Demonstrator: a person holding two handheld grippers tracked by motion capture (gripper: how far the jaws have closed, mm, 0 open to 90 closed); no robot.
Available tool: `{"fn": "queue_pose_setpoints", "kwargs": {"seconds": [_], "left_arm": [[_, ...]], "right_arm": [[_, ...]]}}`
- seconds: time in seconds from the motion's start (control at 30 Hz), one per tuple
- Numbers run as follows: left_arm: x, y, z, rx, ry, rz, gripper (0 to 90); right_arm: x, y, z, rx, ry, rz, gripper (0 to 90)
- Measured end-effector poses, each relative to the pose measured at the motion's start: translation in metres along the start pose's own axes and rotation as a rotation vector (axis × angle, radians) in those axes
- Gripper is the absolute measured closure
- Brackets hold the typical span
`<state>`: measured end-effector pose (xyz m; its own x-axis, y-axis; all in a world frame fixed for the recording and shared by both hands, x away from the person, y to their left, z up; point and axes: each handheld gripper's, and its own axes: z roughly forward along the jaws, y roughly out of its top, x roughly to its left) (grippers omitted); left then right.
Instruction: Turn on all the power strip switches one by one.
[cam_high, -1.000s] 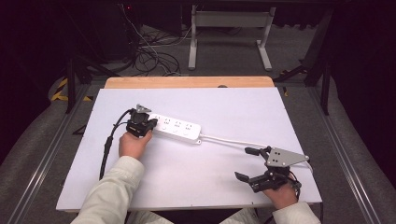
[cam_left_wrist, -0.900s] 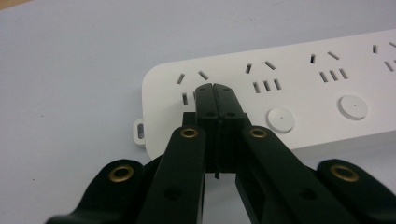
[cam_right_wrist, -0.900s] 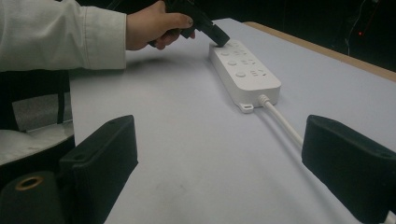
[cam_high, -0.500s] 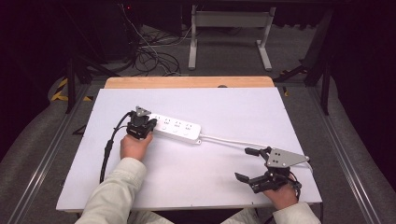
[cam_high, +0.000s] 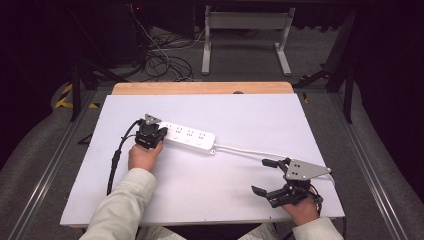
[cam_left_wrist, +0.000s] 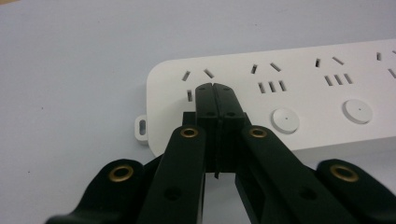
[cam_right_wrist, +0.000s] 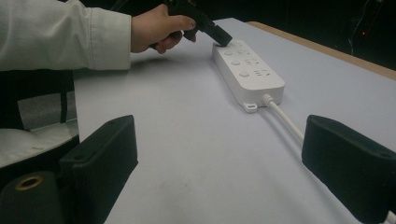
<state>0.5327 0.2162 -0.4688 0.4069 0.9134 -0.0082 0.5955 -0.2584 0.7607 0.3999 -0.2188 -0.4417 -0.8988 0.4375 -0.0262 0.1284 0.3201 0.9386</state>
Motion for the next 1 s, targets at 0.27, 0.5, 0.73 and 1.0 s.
{"fn": "queue_pose_setpoints", "kwargs": {"seconds": [0.27,0.5,0.73,1.0], "left_arm": [[0.001,0.001,0.0,0.008,0.023,-0.003,90.0],[0.006,0.004,-0.009,-0.004,-0.052,-0.02,90.0],[0.003,0.008,-0.014,-0.059,-0.133,-0.051,89.9],[-0.009,0.008,-0.006,-0.005,-0.171,-0.038,89.9]], "right_arm": [[0.0,0.0,0.0,0.0,0.001,0.001,10.9],[-0.003,-0.001,0.0,0.001,-0.002,0.011,10.9],[-0.002,-0.001,0.001,0.004,-0.002,0.011,10.9],[-0.002,-0.001,0.001,0.003,0.002,0.011,10.9]]}}
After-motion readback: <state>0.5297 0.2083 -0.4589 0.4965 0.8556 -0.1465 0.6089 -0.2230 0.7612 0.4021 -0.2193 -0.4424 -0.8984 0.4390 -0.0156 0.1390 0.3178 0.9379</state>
